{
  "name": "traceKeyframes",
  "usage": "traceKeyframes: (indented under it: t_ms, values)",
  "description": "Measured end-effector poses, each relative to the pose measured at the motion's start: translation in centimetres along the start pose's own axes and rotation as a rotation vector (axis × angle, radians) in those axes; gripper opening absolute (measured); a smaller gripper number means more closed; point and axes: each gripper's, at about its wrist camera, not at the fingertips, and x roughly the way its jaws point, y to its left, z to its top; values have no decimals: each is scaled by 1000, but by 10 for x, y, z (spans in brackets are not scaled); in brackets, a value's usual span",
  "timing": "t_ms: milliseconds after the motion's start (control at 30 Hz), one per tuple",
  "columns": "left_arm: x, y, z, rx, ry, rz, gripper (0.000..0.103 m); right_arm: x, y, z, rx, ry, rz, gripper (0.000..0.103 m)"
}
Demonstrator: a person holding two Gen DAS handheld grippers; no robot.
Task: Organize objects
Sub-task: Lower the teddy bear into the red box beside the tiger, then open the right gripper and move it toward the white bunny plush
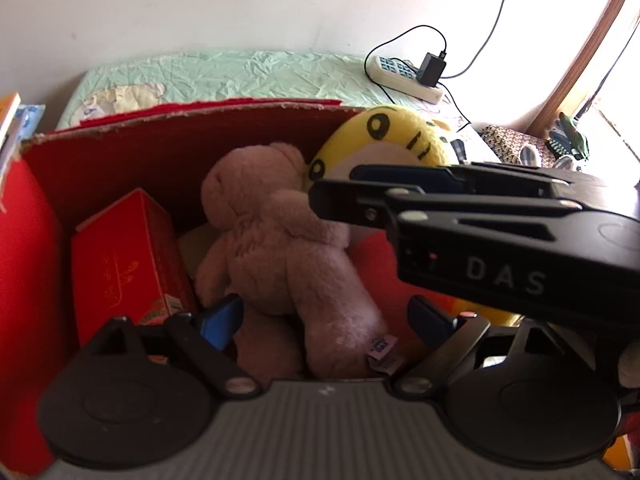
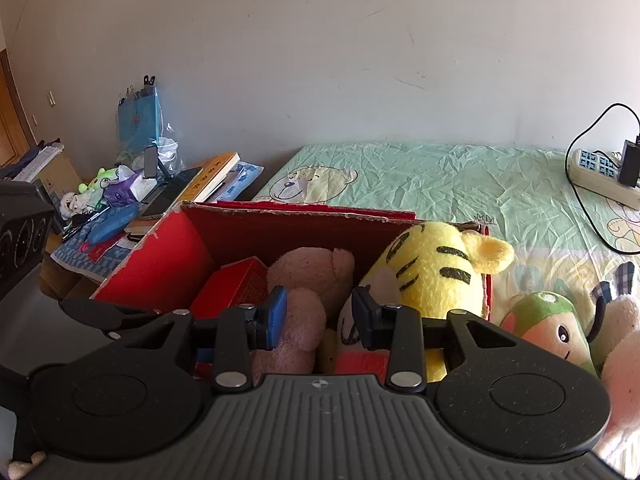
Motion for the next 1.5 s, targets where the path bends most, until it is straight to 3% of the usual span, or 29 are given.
traceKeyframes:
  t_ms: [367, 900, 1500]
  values:
    - [-10, -12, -1, 2, 0, 85, 90, -17, -1, -7, 41, -8, 21, 38]
    - [-47, -56, -16, 61, -67, 219, 91, -61, 2, -19, 77, -37, 134, 39]
    - [-40, -112, -50, 33, -12, 300, 94, -94, -30, -54, 75, 43, 219, 40]
